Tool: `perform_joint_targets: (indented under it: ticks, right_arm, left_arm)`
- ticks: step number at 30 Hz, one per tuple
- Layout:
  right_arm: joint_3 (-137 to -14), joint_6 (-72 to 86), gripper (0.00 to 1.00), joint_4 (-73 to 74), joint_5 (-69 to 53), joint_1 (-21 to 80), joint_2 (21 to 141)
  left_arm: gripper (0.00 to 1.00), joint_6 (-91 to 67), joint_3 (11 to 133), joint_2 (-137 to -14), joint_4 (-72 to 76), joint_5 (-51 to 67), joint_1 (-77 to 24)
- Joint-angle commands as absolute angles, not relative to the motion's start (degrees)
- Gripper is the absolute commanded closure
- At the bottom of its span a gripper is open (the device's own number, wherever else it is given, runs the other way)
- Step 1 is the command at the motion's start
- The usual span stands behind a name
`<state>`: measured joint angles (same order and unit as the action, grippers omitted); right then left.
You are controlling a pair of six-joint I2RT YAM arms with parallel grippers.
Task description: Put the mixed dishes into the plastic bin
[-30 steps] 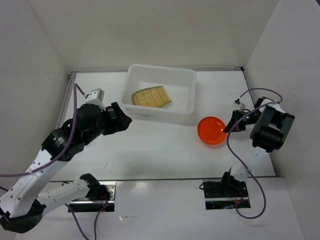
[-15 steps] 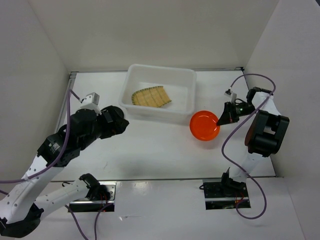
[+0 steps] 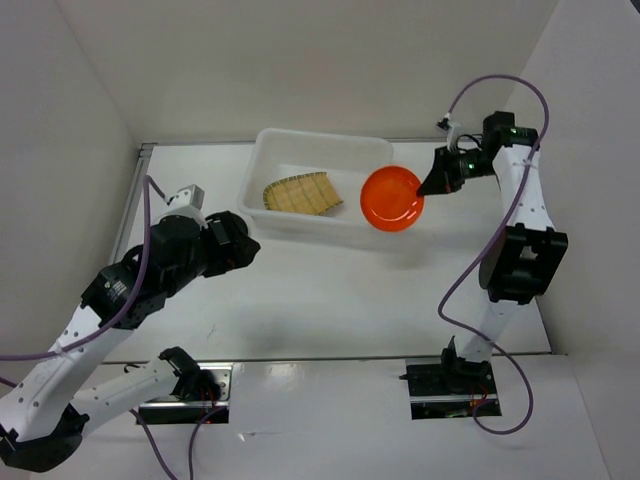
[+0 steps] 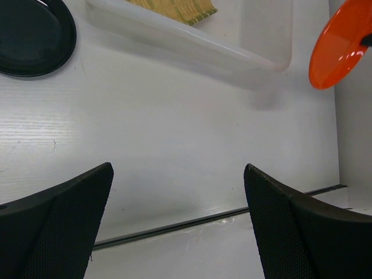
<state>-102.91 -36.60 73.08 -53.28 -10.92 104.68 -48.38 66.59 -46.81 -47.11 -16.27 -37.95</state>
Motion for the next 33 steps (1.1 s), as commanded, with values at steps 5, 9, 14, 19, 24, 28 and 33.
perform_joint_targets:
  ticks: [5,9,14,19,24,28,33]
  right_arm:
    - [-120.7,-28.6,1.00,70.0,-50.5,2.4,116.2]
    - [-127.8,-28.0,1.00,69.4,-49.4,6.3,122.0]
    - [-134.3,-28.0,1.00,69.4,-48.7,6.3,128.8]
    - [-140.6,-27.8,1.00,69.4,-48.7,6.9,132.2]
    - [-148.6,-25.5,1.00,66.6,-48.7,9.2,138.1]
    - [-152.8,-22.5,1.00,64.6,-49.4,9.8,143.5]
    - [-155.8,-17.0,1.00,58.0,-50.5,10.4,148.5]
  left_arm:
    - [0.01,-48.3,68.3,-47.1,-45.5,-17.0,-37.9]
    - [0.01,-49.0,69.9,-47.6,-48.8,-17.0,-37.9]
    - [0.01,-52.0,69.9,-44.5,-50.6,-18.1,-37.9]
    - [0.01,-54.7,67.4,-42.2,-50.1,-18.1,-37.9]
    - [0.01,-57.6,65.8,-39.0,-48.6,-19.9,-37.9]
    - [0.01,-59.8,65.8,-39.0,-49.2,-20.7,-37.9]
    - [0.01,-62.7,65.5,-39.5,-47.5,-21.2,-37.9]
